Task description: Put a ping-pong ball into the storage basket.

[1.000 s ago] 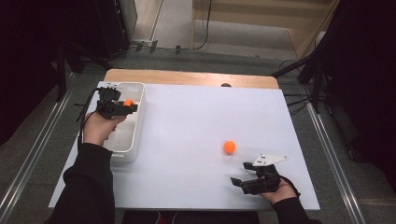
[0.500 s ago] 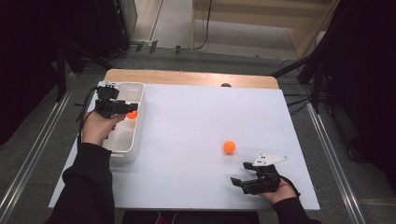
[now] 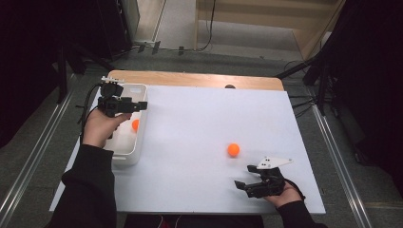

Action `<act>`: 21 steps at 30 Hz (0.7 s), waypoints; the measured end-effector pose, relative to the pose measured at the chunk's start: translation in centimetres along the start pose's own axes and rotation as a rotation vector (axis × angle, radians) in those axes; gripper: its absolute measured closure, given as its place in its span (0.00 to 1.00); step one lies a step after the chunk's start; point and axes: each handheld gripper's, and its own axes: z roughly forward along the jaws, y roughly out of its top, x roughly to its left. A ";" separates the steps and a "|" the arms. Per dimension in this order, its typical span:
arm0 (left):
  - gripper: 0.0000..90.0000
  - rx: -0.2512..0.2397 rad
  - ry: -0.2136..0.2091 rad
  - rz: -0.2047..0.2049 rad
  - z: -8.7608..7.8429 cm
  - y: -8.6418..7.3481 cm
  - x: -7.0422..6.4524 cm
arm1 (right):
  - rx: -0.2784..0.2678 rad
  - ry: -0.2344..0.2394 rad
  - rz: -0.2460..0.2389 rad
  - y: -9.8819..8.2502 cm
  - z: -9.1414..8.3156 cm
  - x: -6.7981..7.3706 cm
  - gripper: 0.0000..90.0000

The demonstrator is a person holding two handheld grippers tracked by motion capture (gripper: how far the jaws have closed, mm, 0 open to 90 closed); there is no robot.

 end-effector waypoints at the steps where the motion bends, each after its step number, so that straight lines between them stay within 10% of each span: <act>1: 0.30 -0.001 -0.009 0.010 -0.1 0.1 -0.2 | 0.000 0.000 -0.002 0.0 0.0 0.0 0.18; 21: 0.30 -0.010 -0.116 0.080 0.7 -0.2 -2.4 | 0.006 0.010 -0.012 0.3 0.3 0.1 0.18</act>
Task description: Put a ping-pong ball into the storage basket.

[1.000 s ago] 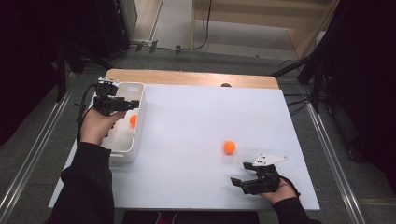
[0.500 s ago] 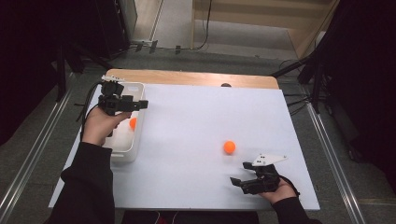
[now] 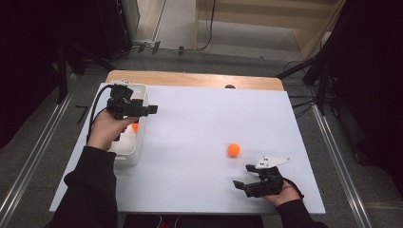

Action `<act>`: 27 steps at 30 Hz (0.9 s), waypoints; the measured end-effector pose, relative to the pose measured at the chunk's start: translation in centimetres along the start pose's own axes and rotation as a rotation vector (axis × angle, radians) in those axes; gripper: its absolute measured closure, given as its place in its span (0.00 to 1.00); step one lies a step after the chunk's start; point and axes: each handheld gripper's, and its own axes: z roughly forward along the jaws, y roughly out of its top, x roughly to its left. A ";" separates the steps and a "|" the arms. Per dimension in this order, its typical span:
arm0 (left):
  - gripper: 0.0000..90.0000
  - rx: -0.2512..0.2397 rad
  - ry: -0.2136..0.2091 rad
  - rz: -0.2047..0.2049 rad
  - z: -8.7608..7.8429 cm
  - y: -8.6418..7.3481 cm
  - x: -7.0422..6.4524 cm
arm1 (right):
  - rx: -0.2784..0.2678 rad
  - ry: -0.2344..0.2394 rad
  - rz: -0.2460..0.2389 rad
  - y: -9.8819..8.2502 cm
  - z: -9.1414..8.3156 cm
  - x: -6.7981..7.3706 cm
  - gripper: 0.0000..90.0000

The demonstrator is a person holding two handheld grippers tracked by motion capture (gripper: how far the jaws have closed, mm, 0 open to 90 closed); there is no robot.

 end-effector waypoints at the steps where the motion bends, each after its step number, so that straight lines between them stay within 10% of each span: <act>1: 0.30 -0.002 -0.012 0.005 0.0 0.0 -0.2 | 0.000 -0.001 0.002 0.0 0.0 0.0 0.18; 27: 0.30 -0.018 -0.130 0.113 3.0 0.0 -3.6 | -0.003 -0.005 0.011 -0.3 -0.3 0.0 0.18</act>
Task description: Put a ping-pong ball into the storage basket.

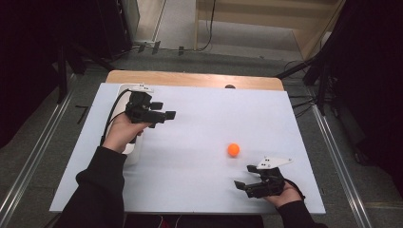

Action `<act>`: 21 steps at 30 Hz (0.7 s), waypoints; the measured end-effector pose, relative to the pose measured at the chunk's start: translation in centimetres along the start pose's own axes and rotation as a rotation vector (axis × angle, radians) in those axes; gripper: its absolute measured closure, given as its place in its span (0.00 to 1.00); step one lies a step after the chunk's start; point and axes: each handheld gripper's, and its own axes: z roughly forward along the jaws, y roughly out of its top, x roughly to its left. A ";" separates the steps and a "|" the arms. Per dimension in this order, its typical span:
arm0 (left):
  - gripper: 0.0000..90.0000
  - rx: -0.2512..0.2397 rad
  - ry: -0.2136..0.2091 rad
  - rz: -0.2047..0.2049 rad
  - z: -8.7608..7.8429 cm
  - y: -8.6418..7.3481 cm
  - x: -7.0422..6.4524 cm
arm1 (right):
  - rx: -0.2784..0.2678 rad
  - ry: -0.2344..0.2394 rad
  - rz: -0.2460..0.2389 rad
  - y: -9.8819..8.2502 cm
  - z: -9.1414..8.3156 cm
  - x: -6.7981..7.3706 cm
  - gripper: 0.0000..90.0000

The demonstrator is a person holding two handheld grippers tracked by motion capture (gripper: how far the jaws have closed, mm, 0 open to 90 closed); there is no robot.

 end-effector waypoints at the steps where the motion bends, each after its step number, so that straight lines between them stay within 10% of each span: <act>1: 0.30 -0.001 0.006 0.008 0.1 0.0 -0.1 | -0.004 -0.001 -0.005 0.0 0.0 0.0 0.18; 21: 0.30 -0.012 -0.016 0.087 2.4 -0.3 -2.5 | -0.003 -0.004 -0.003 -0.1 -0.1 0.0 0.18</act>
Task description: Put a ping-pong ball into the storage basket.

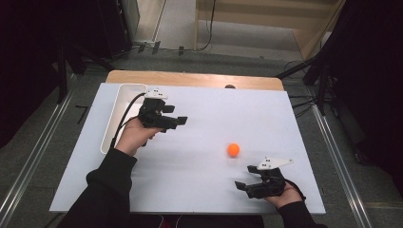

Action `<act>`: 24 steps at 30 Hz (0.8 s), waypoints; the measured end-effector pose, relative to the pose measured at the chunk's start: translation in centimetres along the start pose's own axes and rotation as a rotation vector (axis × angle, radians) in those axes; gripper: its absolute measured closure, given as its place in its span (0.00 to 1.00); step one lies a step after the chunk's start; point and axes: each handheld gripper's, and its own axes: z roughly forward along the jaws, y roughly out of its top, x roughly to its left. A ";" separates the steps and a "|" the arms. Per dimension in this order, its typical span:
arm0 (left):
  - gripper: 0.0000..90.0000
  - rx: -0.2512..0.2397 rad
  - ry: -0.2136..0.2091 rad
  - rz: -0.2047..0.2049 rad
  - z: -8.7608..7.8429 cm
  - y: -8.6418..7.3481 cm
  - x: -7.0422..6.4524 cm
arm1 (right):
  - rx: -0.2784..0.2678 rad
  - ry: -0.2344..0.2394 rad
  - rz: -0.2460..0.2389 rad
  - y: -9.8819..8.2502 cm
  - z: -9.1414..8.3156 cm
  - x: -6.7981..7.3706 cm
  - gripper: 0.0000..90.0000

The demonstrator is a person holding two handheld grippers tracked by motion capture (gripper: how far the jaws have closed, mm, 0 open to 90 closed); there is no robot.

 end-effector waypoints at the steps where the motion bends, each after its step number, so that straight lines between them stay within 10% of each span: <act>1: 0.30 0.000 -0.007 0.002 0.1 0.0 -0.1 | 0.001 0.002 0.000 0.0 0.0 0.0 0.18; 24: 0.30 0.033 -0.048 0.056 1.9 -0.1 -2.5 | 0.003 0.002 0.001 0.0 0.0 0.0 0.18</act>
